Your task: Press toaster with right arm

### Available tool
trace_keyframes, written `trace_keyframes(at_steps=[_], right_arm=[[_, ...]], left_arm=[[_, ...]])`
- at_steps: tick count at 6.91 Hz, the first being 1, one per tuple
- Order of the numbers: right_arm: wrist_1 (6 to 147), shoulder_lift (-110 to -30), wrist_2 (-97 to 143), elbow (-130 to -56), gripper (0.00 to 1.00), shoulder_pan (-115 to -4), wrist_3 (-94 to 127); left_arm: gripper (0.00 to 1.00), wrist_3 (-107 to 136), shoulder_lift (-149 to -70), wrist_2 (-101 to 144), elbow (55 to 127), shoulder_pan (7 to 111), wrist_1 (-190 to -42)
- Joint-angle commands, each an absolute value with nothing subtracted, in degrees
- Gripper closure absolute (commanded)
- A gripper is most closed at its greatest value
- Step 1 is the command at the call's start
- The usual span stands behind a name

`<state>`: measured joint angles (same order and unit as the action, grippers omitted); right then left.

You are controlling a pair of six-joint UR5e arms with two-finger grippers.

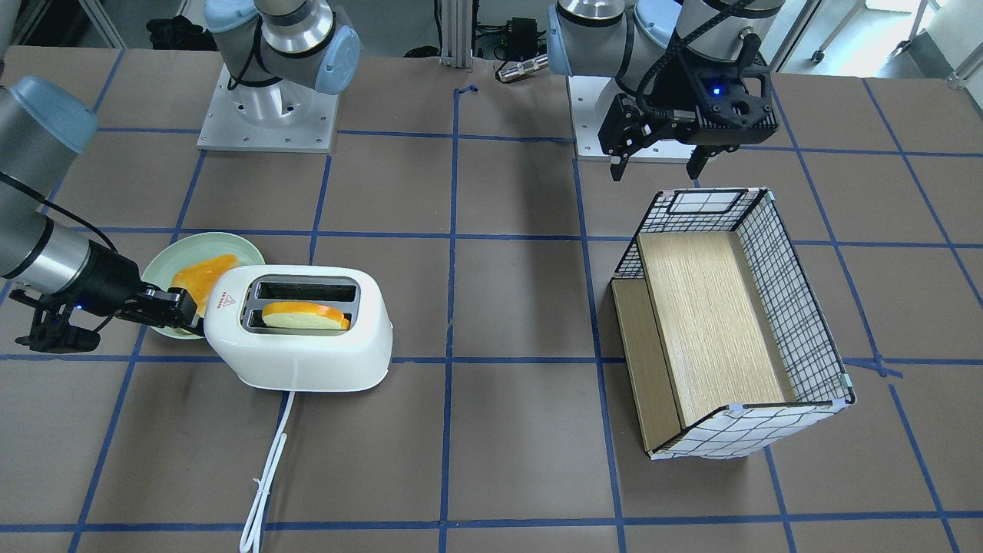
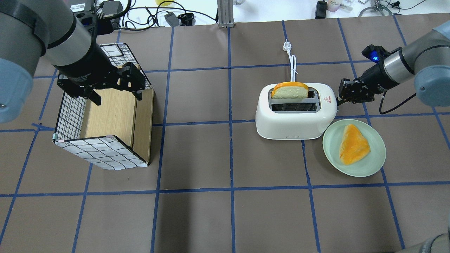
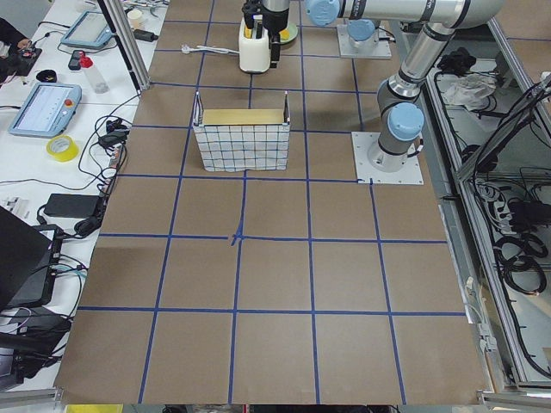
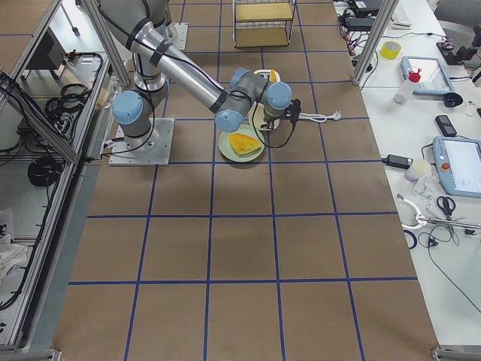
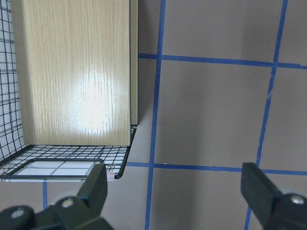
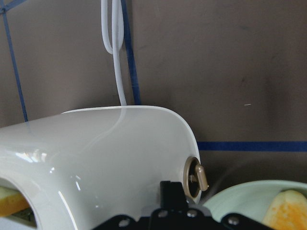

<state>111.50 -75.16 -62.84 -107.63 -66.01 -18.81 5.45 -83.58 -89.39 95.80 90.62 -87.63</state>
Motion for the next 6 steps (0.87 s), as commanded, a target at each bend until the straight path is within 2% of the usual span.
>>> trace_keyframes(at_steps=[1,6], right_arm=[[113.1,-75.1,-62.8,-108.8,1.00,-66.0,-18.8],[113.2,-74.6,-62.8,-108.8,1.00,-66.0,-18.7]], left_arm=[[0.00,5.4,-83.6,-89.3,95.8,90.6,-87.6],[0.00,5.4,-83.6,-89.4,95.8,90.6,-87.6]])
